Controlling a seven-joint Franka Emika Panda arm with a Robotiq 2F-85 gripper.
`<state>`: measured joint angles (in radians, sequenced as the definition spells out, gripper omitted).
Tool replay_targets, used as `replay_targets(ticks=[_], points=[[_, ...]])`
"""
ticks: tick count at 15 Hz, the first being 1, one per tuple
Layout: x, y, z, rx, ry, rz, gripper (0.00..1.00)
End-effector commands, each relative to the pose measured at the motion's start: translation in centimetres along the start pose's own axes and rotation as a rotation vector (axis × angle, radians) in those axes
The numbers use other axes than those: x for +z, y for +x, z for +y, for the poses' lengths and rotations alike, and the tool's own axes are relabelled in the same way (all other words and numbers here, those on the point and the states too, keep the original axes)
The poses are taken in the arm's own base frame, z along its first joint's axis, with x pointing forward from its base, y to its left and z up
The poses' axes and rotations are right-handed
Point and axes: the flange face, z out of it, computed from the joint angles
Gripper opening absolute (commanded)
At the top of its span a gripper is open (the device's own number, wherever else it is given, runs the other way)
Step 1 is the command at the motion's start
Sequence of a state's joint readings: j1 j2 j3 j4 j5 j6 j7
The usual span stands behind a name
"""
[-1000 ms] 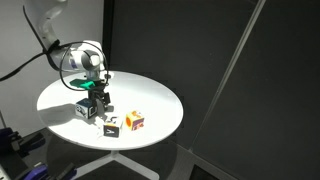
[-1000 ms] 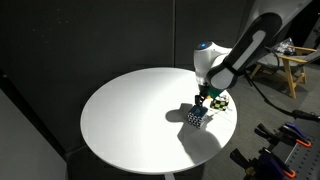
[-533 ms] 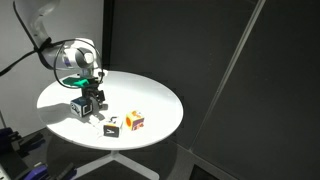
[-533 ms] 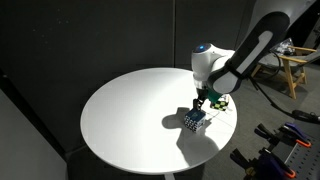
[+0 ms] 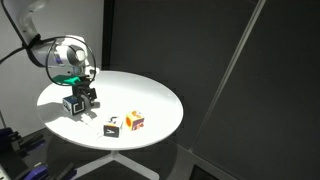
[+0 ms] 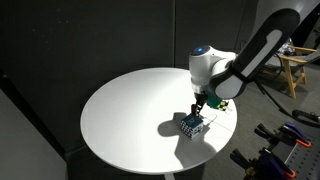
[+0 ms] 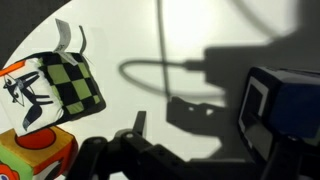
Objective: Flip the white and blue block onto its left side then push it to the left
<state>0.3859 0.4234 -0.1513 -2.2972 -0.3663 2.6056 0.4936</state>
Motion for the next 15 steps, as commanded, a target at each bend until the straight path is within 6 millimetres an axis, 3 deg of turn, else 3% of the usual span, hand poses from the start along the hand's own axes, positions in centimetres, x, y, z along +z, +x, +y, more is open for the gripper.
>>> replay_targets(ticks=[1, 8, 15], points=[[-1.2, -1.4, -1.0, -0.012, 0.013, 0.006, 1.00], [-3.1, -3.3, -2.0, 0.003, 0.079, -0.016, 1.00], [-6.1, -4.2, -0.6, 0.171, 0.111, -0.054, 1.00]])
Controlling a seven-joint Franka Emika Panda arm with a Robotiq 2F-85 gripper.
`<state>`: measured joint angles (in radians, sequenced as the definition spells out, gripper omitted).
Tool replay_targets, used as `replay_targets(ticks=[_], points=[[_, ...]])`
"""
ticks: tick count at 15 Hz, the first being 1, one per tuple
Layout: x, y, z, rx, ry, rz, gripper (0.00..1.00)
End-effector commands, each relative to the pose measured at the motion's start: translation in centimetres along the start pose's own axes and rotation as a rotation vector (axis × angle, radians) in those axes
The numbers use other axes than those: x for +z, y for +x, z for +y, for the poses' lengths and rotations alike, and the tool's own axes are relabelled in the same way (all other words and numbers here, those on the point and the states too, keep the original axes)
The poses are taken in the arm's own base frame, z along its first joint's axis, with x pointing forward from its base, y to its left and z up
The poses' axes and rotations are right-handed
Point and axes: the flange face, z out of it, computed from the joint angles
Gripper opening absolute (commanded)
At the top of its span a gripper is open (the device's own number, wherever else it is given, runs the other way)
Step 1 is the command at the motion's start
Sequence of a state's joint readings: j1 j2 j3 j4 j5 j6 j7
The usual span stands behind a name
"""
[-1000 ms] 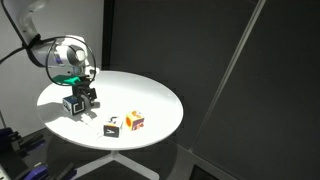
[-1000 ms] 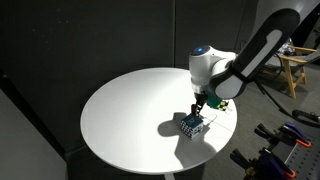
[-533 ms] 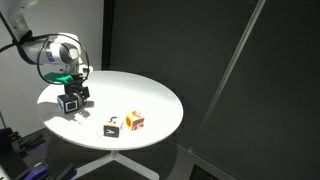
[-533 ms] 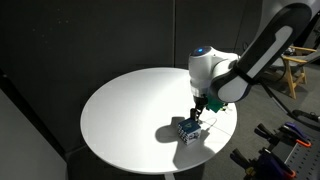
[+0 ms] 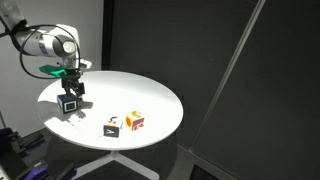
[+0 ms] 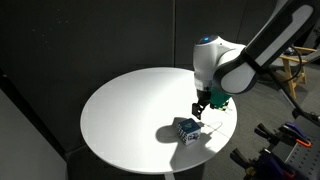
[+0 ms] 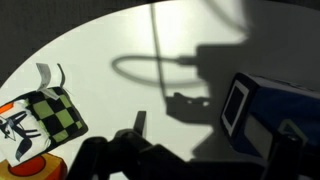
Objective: Flip the white and blue block onto its left side then push it to the left
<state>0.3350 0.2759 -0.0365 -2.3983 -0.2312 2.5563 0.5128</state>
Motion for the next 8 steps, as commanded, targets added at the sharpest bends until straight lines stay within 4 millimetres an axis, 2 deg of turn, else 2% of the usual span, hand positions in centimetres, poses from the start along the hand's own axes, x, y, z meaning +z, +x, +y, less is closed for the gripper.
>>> replay_targets(ticks=[1, 8], points=[[-2.6, -1.0, 1.1, 0.117, 0.019, -0.015, 1.00], [-6.1, -2.1, 2.4, 0.217, 0.067, -0.030, 1.00]])
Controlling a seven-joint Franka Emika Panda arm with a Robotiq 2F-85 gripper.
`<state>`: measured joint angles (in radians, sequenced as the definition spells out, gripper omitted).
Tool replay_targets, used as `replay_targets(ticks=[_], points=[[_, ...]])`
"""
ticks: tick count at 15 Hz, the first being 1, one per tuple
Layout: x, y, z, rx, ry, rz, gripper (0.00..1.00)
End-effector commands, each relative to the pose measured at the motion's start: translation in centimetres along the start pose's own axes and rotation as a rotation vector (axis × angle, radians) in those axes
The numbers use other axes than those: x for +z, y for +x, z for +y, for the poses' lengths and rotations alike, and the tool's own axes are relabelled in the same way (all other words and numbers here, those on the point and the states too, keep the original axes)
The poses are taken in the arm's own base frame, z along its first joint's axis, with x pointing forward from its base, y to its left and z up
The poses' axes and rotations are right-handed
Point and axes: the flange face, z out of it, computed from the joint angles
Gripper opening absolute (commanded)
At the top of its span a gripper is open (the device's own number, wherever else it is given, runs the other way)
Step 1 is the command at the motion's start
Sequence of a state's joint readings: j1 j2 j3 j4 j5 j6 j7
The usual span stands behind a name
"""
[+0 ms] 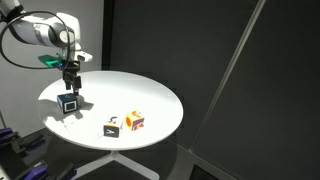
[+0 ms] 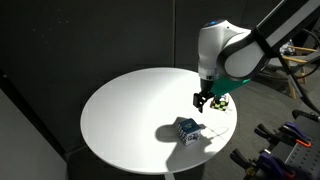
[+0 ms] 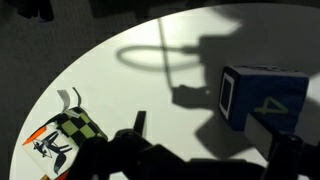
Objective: Flip the white and blue block onto its left side then push it to the left
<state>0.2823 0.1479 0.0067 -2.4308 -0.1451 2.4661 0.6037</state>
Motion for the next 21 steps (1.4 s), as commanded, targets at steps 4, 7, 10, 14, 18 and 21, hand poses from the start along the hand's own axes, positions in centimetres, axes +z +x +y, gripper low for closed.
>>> replay_targets(ticks=[4, 7, 10, 14, 18, 21], points=[[-3.8, -2.0, 1.6, 0.044, 0.045, -0.011, 1.00], [-5.1, -2.8, 2.1, 0.035, 0.052, -0.005, 1.00], [-6.5, -3.4, 2.7, 0.011, 0.071, 0.011, 1.00], [-8.0, -4.1, 3.6, -0.056, 0.101, 0.032, 1.00], [-9.4, -4.7, 4.6, -0.142, 0.151, 0.053, 1.00], [-10.3, -5.2, 5.2, -0.173, 0.177, 0.064, 1.00]])
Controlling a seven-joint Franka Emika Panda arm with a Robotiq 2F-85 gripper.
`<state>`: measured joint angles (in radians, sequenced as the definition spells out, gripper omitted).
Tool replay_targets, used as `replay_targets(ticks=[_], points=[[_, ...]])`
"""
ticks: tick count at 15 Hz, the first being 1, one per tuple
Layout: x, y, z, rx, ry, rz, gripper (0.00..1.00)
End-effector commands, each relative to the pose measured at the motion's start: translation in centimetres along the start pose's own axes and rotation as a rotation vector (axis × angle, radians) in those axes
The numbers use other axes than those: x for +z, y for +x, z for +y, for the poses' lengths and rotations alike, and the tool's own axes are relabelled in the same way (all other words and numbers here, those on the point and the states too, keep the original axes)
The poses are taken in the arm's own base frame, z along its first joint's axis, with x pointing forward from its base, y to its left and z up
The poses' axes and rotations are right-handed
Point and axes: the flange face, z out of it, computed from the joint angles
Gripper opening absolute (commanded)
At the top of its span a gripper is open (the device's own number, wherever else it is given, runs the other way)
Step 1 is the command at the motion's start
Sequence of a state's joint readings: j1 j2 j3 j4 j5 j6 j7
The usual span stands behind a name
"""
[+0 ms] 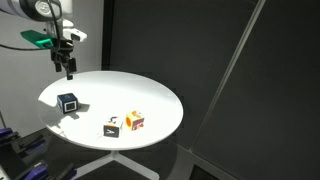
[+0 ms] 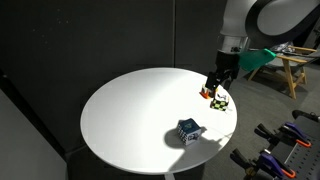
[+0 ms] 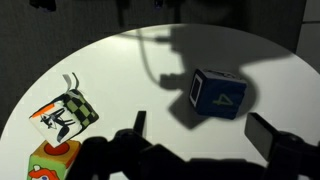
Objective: Flip the white and blue block onto its left side then push it to the left
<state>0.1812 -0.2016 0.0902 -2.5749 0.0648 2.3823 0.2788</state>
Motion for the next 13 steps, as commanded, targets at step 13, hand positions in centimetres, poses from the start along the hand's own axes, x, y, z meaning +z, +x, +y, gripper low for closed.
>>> replay_targets(ticks=[13], points=[[-2.1, -1.2, 1.4, 0.005, 0.007, -0.008, 1.00]])
